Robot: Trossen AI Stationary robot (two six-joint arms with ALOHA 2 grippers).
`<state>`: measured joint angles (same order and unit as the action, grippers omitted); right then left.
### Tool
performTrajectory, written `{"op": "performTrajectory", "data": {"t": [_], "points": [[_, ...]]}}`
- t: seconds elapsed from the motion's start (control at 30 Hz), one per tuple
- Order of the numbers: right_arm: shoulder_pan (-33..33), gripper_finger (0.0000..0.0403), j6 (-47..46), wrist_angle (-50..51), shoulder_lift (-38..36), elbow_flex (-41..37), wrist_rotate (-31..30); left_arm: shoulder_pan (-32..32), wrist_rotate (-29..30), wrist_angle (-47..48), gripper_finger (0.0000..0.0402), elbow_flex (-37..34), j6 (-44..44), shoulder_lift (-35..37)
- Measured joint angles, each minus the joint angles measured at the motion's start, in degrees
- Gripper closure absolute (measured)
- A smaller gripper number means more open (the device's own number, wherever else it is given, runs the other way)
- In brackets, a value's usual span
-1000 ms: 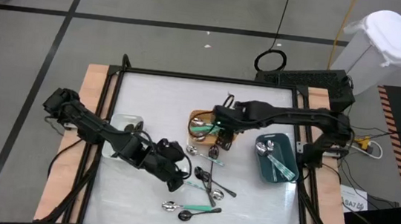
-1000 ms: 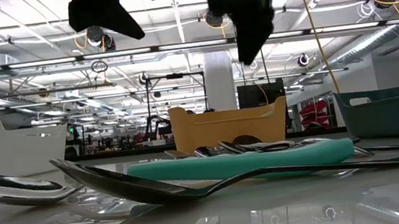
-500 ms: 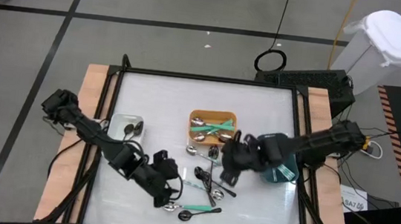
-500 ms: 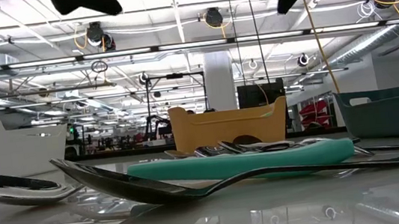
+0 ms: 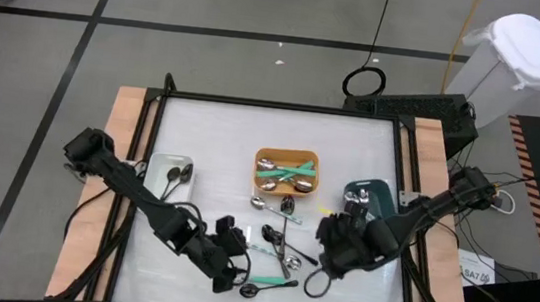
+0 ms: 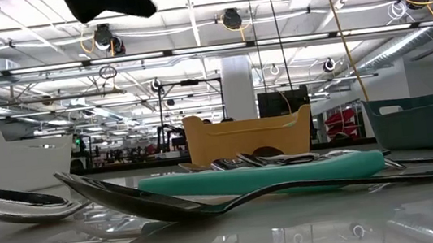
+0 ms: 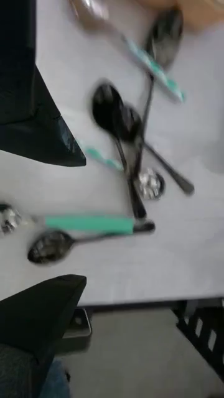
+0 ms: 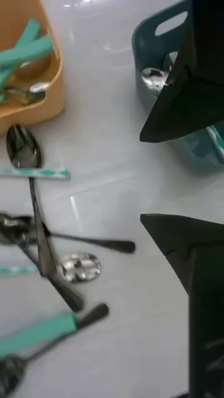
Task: Sort silverware by color (type)
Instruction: Put the green spoon into the orange bin
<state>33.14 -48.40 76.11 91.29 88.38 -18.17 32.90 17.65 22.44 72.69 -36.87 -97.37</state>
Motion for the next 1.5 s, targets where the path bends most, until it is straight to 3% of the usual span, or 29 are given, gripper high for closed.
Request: {"op": "performTrajectory", "data": {"t": [0.2, 0.6, 1.23, 1.5], "points": [[5.8, 0.0211, -0.9, -0.5, 0.0, 0.0, -2.6, 0.9, -0.2, -10.7, 0.0106, 0.0, 0.0, -6.2], [13.9, 0.0211, -7.4, 3.6, -1.4, 0.0, -6.0, 0.5, -0.6, -10.5, 0.0106, 0.0, -1.6, -13.4], [15.4, 0.0211, -9.6, 6.7, -1.5, 0.0, -9.1, -1.2, -1.1, -7.4, 0.0106, 7.4, 2.4, -23.4], [15.4, 0.0211, -11.4, 6.9, -1.5, 0.0, -9.1, -2.1, -1.9, -1.7, 0.0171, 8.1, 4.0, -23.6]]}}
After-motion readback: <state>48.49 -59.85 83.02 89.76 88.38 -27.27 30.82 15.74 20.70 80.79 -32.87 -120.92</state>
